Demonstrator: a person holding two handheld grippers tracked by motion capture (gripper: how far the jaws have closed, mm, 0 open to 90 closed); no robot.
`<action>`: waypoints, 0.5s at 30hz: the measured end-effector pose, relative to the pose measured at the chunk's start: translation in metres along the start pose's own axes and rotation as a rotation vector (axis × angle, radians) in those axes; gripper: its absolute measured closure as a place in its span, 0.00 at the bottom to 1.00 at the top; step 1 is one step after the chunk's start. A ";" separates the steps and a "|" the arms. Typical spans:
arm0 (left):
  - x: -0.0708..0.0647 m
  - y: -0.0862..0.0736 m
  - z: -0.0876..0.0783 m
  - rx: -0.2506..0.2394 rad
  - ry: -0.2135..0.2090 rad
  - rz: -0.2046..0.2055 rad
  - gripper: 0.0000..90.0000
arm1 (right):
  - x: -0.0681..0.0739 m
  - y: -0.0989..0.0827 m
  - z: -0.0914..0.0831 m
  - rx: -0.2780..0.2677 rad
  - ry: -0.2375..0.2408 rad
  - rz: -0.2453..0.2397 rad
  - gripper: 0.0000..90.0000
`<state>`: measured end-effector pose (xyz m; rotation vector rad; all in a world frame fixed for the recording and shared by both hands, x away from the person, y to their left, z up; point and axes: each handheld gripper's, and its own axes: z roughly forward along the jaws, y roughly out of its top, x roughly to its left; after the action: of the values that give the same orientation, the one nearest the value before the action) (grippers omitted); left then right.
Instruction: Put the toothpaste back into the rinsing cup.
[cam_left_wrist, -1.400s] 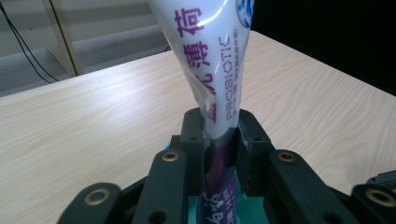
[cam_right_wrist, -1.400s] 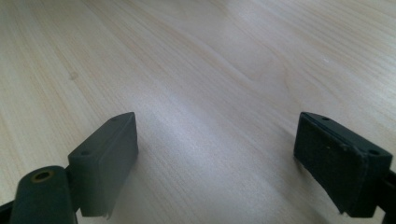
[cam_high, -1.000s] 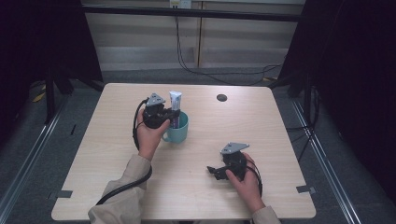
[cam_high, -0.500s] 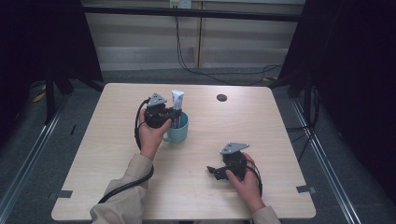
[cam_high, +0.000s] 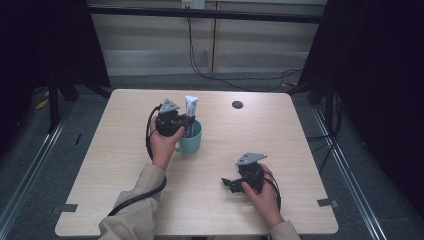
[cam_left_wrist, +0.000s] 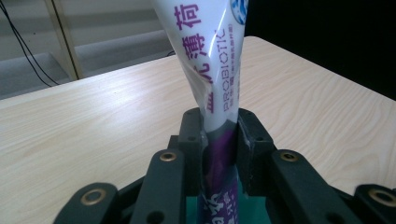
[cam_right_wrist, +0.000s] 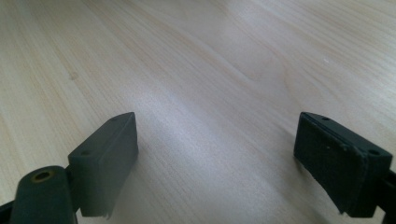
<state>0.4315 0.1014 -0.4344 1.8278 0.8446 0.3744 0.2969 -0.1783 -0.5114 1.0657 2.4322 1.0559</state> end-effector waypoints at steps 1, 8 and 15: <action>0.000 0.000 0.000 0.000 0.000 0.000 0.82 | 0.000 0.000 0.000 0.000 0.000 0.000 0.15; -0.002 0.001 0.003 0.007 0.000 0.004 0.82 | 0.000 0.000 0.000 0.000 0.000 0.000 0.15; -0.003 0.002 0.005 0.009 0.000 0.008 0.82 | 0.000 0.000 0.000 0.000 0.000 0.000 0.15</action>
<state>0.4327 0.0953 -0.4338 1.8405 0.8406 0.3766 0.2969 -0.1783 -0.5114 1.0652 2.4320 1.0560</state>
